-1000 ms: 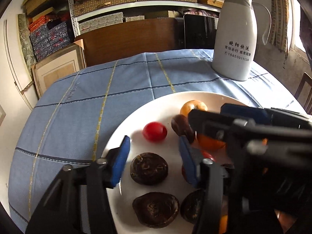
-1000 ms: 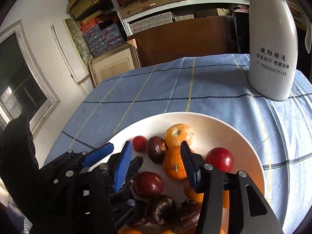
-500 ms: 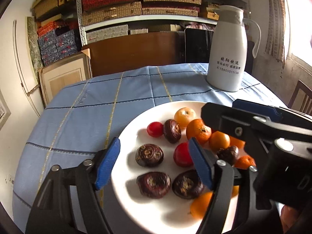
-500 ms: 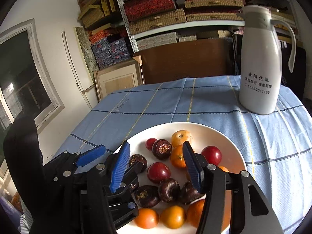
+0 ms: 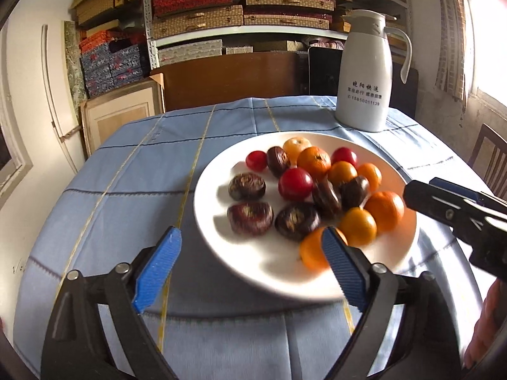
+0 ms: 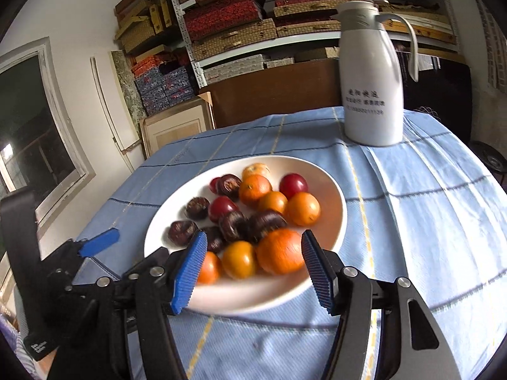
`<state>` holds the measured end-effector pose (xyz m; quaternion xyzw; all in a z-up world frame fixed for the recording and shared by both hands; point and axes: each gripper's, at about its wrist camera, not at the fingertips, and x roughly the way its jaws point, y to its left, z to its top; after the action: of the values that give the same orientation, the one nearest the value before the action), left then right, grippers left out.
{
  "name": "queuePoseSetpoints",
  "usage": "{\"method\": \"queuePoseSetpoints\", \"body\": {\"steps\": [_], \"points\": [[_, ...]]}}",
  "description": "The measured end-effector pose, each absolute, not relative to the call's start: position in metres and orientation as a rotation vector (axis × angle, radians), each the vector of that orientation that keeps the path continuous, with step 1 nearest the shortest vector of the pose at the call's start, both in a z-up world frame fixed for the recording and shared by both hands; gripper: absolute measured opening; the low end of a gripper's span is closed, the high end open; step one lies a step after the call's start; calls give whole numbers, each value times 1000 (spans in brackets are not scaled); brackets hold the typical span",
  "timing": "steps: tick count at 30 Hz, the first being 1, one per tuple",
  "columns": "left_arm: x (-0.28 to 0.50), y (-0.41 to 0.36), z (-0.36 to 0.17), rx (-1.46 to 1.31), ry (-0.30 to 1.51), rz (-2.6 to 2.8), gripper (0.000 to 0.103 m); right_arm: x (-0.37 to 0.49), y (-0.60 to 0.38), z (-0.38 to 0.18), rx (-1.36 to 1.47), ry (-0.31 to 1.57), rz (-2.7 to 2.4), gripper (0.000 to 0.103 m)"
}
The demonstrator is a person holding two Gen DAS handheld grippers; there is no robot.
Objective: Organize fruits
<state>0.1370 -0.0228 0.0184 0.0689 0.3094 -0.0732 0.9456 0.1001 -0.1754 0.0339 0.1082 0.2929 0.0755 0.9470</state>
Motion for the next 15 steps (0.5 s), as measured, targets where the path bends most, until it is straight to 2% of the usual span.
{"method": "queuePoseSetpoints", "body": {"steps": [5, 15], "points": [[96, -18, 20, 130, 582, -128, 98, 71, -184, 23, 207, 583, 121, 72], [75, -12, 17, 81, 605, -143, 98, 52, -192, 6, 236, 620, 120, 80]]}}
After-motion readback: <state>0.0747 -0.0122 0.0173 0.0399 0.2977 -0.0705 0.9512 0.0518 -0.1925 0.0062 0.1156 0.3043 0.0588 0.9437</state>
